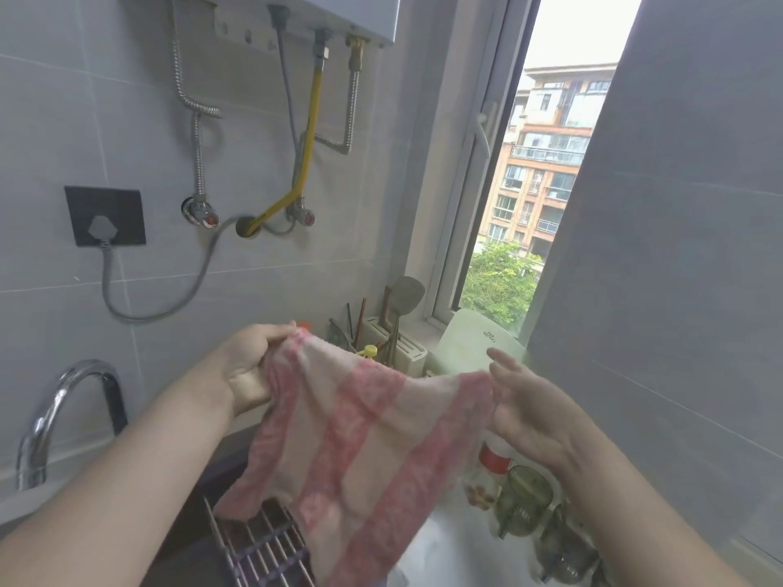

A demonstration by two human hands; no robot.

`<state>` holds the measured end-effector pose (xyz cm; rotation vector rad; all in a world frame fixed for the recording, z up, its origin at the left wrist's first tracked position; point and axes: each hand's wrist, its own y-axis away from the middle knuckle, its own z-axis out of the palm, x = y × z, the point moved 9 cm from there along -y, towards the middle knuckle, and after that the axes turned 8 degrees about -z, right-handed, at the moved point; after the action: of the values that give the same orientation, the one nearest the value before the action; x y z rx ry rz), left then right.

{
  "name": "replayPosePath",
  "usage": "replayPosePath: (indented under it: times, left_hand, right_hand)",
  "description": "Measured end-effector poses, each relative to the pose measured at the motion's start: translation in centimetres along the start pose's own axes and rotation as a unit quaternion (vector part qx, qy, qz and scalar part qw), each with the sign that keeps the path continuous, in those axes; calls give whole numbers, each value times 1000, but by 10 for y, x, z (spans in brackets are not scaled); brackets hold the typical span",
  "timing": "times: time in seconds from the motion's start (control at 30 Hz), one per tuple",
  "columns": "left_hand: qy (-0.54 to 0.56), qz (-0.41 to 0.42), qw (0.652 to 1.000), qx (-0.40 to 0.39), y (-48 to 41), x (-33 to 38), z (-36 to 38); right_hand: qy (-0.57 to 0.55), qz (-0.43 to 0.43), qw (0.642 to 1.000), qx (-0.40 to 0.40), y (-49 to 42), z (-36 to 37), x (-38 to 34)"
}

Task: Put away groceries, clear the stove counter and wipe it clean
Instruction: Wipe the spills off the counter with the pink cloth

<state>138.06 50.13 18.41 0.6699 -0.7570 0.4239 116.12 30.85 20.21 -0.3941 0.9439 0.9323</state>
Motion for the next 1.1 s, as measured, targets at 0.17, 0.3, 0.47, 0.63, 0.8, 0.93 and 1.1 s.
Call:
replayPosePath:
  times: [0.17, 0.3, 0.47, 0.63, 0.8, 0.93, 1.1]
  left_hand:
    - [27, 56, 997, -44, 5, 14, 12]
    - [-46, 104, 993, -30, 11, 23, 19]
    - [-130, 129, 982, -46, 15, 28, 28]
    - [-262, 92, 961, -2, 5, 29, 22]
    - [-387, -45, 915, -107, -3, 5, 19]
    - [-452, -81, 884, -91, -7, 0, 9]
    - [-560, -33, 828, 9, -8, 13, 0]
  right_hand:
    - [286, 57, 956, -33, 23, 10, 15]
    - [471, 59, 880, 12, 8, -14, 12]
    - [421, 17, 905, 62, -7, -25, 7]
    - [233, 51, 970, 47, -6, -14, 10]
    - [70, 12, 997, -29, -3, 4, -14]
    - [197, -14, 980, 27, -9, -12, -27]
    - [489, -116, 860, 88, -9, -22, -48]
